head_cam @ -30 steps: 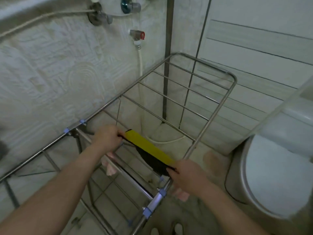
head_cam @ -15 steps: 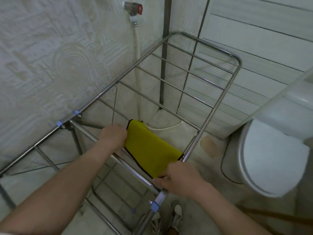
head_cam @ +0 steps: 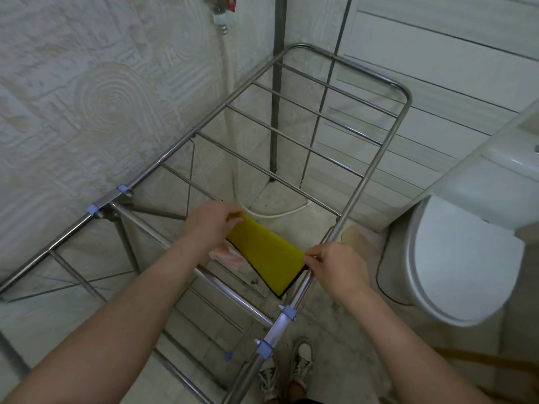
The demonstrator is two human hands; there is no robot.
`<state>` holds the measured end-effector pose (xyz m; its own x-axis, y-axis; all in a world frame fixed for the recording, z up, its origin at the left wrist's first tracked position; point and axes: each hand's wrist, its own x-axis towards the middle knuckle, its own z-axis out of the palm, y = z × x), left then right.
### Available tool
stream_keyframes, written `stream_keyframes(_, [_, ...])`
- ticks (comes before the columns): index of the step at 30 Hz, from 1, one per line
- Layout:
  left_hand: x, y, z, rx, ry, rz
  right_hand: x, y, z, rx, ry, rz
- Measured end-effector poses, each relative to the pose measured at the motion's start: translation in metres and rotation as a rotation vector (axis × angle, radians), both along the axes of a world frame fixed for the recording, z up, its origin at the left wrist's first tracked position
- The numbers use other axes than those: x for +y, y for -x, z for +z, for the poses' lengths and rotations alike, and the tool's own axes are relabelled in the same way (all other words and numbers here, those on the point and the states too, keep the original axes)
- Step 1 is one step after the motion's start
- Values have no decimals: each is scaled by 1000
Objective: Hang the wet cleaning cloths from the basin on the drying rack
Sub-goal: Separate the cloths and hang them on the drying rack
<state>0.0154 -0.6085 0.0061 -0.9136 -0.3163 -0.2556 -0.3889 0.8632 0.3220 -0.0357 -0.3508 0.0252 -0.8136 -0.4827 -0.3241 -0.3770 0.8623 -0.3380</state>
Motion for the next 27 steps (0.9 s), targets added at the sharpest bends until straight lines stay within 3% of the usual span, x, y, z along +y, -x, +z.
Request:
stream_keyframes(7, [5,3,11,57,-51,-8,0,6,1,125,59,-86])
stream_keyframes(13, [16,2,8,42,-76,-15,-2,0,1,43,5,50])
stream_keyframes(27, [24,7,10,-21,-26,-14,1,-3,-3,68,22,62])
